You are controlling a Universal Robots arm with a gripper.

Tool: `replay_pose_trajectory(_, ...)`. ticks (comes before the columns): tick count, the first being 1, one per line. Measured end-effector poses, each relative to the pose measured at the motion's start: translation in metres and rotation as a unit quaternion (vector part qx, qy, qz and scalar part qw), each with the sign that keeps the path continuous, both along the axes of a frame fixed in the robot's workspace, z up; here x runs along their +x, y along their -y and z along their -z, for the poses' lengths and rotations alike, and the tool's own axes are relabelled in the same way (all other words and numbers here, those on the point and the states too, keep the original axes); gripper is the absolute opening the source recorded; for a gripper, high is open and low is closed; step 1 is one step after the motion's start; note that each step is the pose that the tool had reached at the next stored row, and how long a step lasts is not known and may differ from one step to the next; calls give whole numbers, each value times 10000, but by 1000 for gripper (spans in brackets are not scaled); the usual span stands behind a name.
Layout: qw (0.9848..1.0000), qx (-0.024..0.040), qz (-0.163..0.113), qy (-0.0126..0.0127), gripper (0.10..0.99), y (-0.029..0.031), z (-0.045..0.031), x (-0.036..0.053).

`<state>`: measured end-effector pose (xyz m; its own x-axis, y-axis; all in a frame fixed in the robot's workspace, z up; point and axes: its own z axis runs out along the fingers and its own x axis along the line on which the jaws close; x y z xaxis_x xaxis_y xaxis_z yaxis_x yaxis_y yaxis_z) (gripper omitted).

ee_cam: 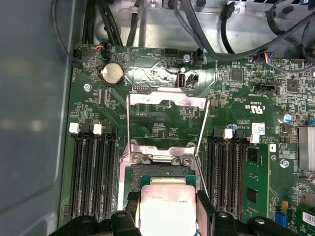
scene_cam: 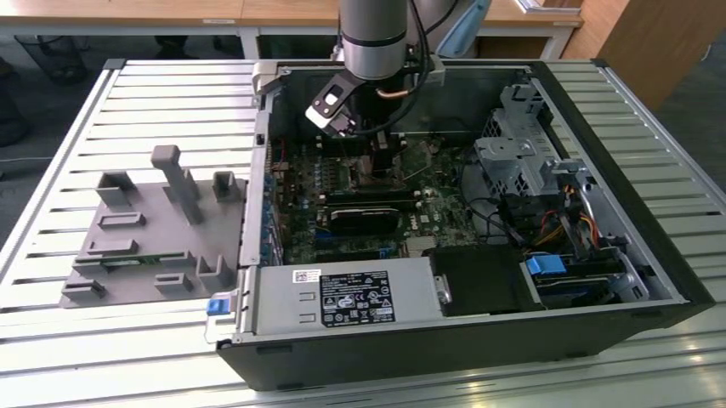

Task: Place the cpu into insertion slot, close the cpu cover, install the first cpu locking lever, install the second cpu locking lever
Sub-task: 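Place the cpu into insertion slot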

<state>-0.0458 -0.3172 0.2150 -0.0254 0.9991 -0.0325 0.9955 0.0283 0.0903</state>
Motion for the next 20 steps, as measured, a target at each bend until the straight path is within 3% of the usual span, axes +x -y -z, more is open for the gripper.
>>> replay_pose_trajectory(20, 9999, 0, 123, -7, 537, -10, 138, 6)
